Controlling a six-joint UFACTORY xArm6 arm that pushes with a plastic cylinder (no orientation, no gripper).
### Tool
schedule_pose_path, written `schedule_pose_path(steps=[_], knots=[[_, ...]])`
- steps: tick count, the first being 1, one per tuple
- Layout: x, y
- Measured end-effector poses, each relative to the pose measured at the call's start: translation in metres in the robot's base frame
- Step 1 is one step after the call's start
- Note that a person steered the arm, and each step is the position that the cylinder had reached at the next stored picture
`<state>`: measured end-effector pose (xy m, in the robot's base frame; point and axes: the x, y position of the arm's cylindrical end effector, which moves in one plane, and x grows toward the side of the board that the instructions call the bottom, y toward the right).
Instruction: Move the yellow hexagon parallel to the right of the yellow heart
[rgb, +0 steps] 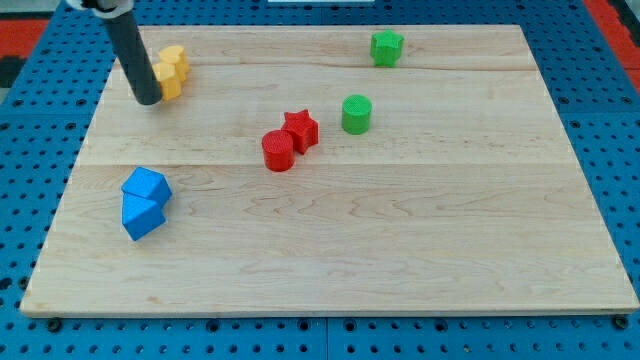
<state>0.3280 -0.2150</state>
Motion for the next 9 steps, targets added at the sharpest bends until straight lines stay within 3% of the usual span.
schedule_pose_path(steps=[1, 2, 3, 5, 8, 9], knots=[[-0.027, 0.007], [-0.028, -0.045], [-0.044, -0.035], [-0.044, 0.092], [-0.042, 0.099], [-0.080, 0.087]])
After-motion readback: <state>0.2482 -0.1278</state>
